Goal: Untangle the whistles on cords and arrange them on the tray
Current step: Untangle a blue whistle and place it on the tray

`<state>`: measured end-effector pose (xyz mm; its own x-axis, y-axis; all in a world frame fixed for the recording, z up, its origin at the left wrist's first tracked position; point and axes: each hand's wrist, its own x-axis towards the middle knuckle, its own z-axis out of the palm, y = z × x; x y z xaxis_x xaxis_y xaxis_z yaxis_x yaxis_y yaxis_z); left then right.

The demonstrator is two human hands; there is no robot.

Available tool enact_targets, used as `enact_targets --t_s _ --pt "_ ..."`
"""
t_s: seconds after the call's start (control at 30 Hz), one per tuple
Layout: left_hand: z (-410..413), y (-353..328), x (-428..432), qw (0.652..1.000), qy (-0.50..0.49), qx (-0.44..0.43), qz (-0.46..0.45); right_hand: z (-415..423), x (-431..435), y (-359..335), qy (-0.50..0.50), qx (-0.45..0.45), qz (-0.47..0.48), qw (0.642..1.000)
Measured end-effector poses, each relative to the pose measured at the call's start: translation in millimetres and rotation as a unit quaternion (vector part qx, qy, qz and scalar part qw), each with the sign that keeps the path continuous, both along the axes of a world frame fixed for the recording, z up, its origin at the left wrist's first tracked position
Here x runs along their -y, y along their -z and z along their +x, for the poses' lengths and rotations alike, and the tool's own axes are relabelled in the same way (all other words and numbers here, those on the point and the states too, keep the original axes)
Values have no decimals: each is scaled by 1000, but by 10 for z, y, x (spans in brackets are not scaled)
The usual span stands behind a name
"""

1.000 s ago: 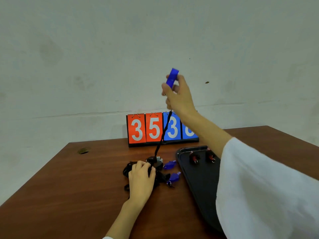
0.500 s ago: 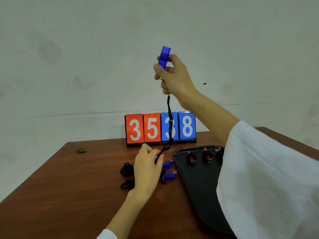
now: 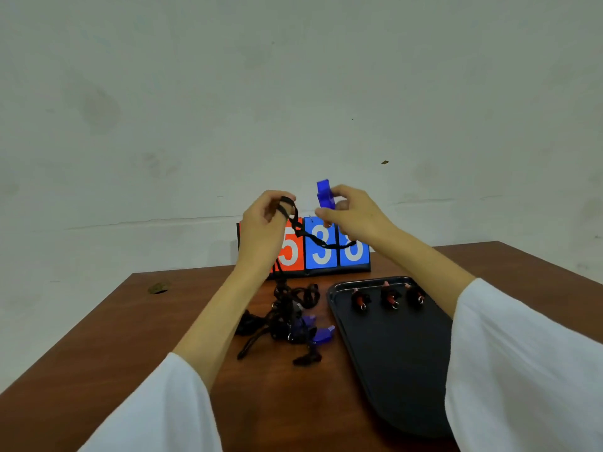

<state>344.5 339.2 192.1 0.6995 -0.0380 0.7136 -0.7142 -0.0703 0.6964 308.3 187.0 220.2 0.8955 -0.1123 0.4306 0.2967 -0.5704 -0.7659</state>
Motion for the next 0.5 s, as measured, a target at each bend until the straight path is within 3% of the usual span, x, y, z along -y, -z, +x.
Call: enact_targets --t_s 0.17,0.37,0.5 --pt "301 48 -15 996 -17 -77 42 -2 85 195 -9 -104 -79 991" --pt "556 221 -105 959 -121 -130 220 -100 200 235 -172 -281 -65 942" --pt "737 434 -252 938 -72 -263 216 -175 318 232 -382 -289 120 870"
